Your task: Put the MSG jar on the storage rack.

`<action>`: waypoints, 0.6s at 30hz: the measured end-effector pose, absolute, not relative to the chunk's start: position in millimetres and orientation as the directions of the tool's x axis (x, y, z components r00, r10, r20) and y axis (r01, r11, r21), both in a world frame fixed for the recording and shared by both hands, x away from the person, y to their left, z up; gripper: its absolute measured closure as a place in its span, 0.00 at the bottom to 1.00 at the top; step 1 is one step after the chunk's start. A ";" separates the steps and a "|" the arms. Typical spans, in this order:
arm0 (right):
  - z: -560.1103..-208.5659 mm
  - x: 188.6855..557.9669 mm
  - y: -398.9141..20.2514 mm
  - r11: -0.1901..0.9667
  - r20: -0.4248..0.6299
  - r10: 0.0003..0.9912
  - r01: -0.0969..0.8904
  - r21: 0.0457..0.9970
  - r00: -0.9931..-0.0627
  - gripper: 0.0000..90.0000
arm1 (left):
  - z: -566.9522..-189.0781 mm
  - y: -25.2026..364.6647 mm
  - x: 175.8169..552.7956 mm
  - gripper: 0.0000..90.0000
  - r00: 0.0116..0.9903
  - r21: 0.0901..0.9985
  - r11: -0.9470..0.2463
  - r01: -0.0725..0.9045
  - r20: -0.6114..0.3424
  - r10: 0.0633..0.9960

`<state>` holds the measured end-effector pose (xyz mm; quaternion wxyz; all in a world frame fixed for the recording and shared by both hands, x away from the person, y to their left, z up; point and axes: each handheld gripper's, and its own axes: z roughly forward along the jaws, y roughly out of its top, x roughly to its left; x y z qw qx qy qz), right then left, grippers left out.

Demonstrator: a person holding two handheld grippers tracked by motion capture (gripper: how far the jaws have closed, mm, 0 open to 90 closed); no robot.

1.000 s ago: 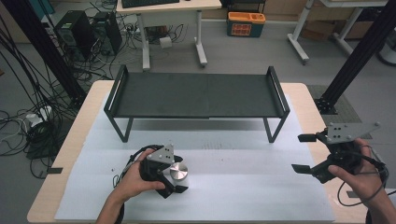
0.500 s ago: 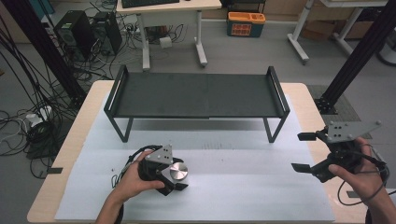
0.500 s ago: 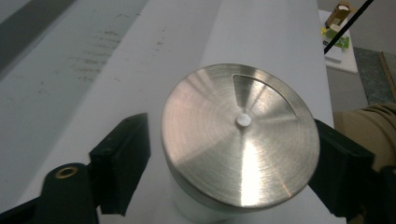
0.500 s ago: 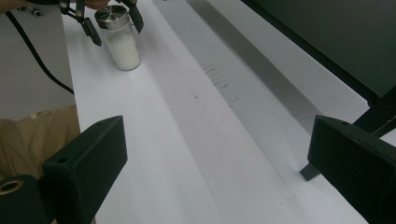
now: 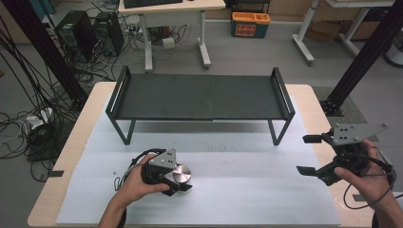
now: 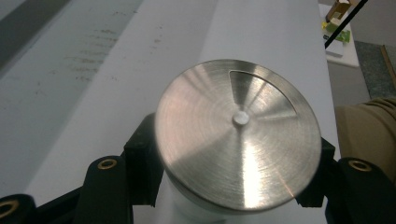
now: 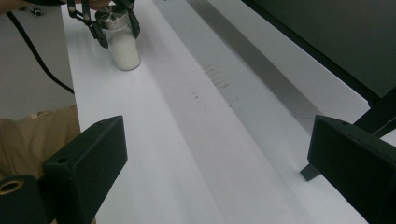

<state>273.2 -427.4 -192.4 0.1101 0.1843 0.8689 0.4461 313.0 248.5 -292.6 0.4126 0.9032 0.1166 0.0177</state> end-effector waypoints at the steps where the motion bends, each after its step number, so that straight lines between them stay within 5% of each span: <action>1: -192.8 273.4 -427.5 0.533 -0.026 0.418 0.222 0.816 -0.908 0.05 | -291.8 247.8 312.6 0.45 0.973 0.748 -0.637 0.189 -0.057 0.223; 13: -193.4 275.7 -424.7 0.542 -0.022 0.402 0.218 0.812 -0.916 0.05 | -274.4 245.8 303.9 0.47 0.968 0.739 -0.649 0.182 -0.021 0.249; 18: -195.0 278.8 -422.3 0.550 -0.019 0.387 0.215 0.807 -0.922 0.04 | -226.3 244.8 301.3 0.47 0.971 0.764 -0.625 0.158 -0.006 0.238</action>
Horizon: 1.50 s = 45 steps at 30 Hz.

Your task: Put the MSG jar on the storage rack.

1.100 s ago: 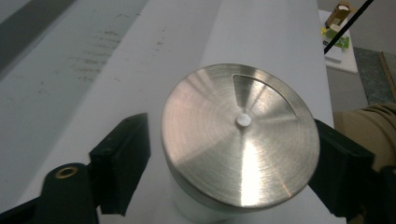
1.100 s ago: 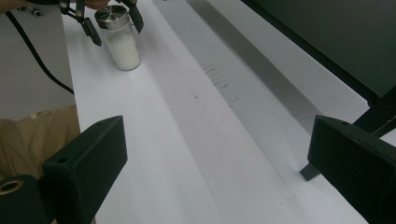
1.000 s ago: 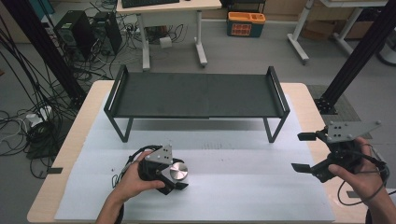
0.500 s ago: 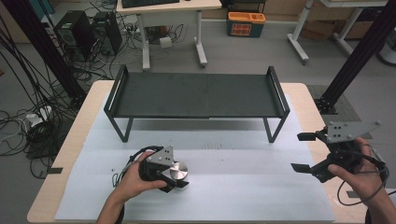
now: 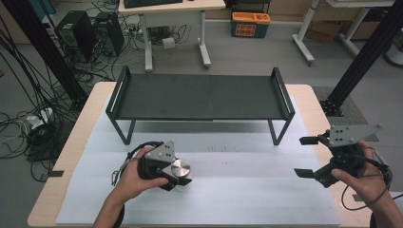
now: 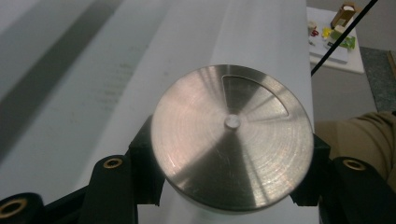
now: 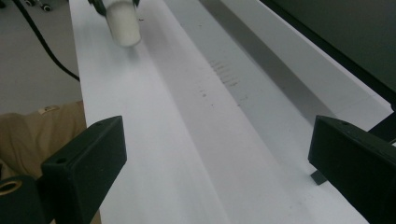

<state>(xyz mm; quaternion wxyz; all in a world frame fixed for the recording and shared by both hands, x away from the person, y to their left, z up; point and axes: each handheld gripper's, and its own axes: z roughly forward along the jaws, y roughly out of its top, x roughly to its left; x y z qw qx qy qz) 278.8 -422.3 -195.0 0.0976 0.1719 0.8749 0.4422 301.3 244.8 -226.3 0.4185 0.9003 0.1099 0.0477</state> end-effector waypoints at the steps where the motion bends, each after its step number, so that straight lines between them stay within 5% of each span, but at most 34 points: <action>1: -195.0 278.8 -422.3 0.550 -0.019 0.387 0.215 0.807 -0.922 0.04 | -226.3 244.8 301.3 0.47 0.971 0.764 -0.625 0.158 -0.006 0.238; 12: -200.0 281.0 -421.6 0.542 -0.007 0.351 0.197 0.817 -0.936 0.04 | -97.9 226.3 310.2 0.47 0.967 0.818 -0.573 0.036 0.117 0.228; 21: -199.4 282.8 -422.3 0.576 0.010 0.317 0.201 0.792 -0.949 0.02 | -21.1 211.1 363.3 0.47 0.937 0.860 -0.506 0.067 0.120 0.328; 28: -202.9 287.2 -419.8 0.607 0.019 0.302 0.207 0.768 -0.953 0.03 | -14.1 187.3 404.8 0.47 0.914 0.866 -0.491 0.093 0.121 0.387; 45: -210.1 298.3 -419.1 0.624 0.030 0.300 0.220 0.750 -0.954 0.03 | -121.4 153.3 500.2 0.47 0.860 0.803 -0.495 0.332 -0.042 0.509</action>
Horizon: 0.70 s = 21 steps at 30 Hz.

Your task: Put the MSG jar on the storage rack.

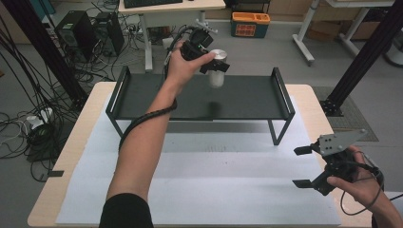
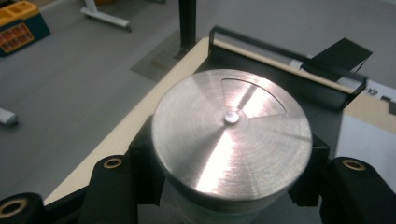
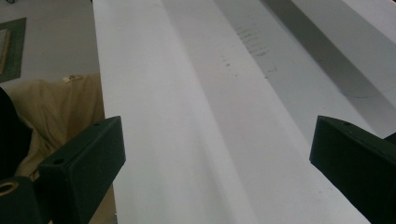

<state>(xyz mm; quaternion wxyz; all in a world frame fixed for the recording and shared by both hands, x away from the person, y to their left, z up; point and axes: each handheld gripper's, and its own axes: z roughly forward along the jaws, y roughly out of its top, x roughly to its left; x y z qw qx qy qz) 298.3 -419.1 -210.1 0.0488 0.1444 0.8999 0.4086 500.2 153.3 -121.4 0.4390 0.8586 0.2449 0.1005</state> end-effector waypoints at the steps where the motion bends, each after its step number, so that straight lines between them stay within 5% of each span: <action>1: -209.7 297.9 -418.9 0.627 0.028 0.305 0.222 0.747 -0.952 0.04 | -127.0 153.1 501.5 0.47 0.857 0.804 -0.488 0.339 -0.050 0.513; 21: -210.3 293.8 -422.0 0.617 0.024 0.322 0.228 0.753 -0.947 0.04 | -159.1 152.2 497.9 0.47 0.845 0.811 -0.491 0.317 -0.006 0.535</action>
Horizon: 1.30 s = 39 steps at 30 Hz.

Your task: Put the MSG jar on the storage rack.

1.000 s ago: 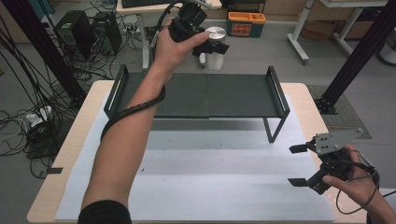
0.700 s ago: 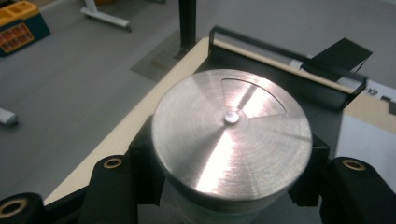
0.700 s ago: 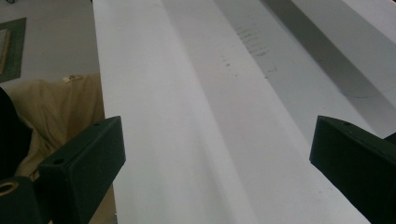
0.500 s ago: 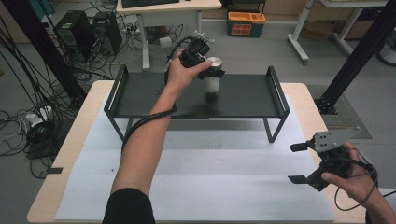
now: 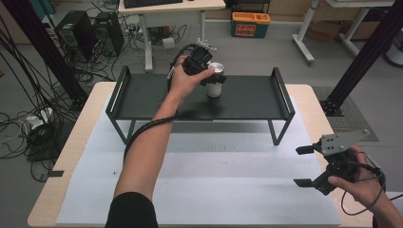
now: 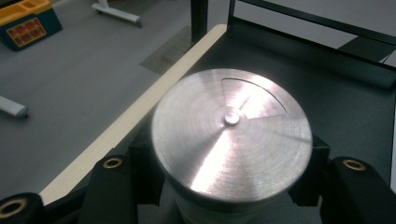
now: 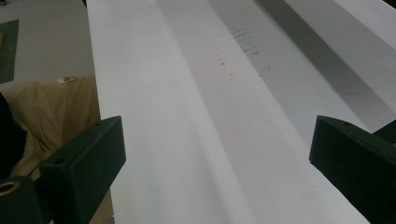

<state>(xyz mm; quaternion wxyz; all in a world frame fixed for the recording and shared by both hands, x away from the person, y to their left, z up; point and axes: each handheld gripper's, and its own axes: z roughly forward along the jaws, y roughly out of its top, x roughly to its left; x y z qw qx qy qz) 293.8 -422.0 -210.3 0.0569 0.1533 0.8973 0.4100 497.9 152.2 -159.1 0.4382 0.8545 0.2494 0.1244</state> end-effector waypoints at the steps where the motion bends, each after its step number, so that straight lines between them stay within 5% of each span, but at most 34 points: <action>1: -210.4 293.8 -421.8 0.617 0.023 0.323 0.229 0.753 -0.946 0.04 | -159.2 151.8 497.2 0.47 0.845 0.811 -0.493 0.314 -0.002 0.535; 20: -208.4 296.0 -419.0 0.617 0.020 0.314 0.220 0.756 -0.949 0.04 | -159.6 149.7 493.6 0.46 0.849 0.809 -0.507 0.296 0.020 0.527; 23: -207.8 296.9 -419.0 0.620 0.021 0.315 0.222 0.753 -0.949 0.04 | -159.1 153.6 499.6 0.17 0.858 0.809 -0.493 0.318 -0.024 0.513; 27: -207.1 297.4 -418.7 0.619 0.020 0.315 0.221 0.754 -0.949 0.04 | -157.0 150.5 495.5 0.06 0.850 0.802 -0.508 0.314 0.001 0.527; 39: -203.4 297.3 -415.8 0.621 0.014 0.313 0.216 0.753 -0.950 0.04 | -146.6 163.5 478.3 0.03 0.855 0.815 -0.510 0.276 0.035 0.518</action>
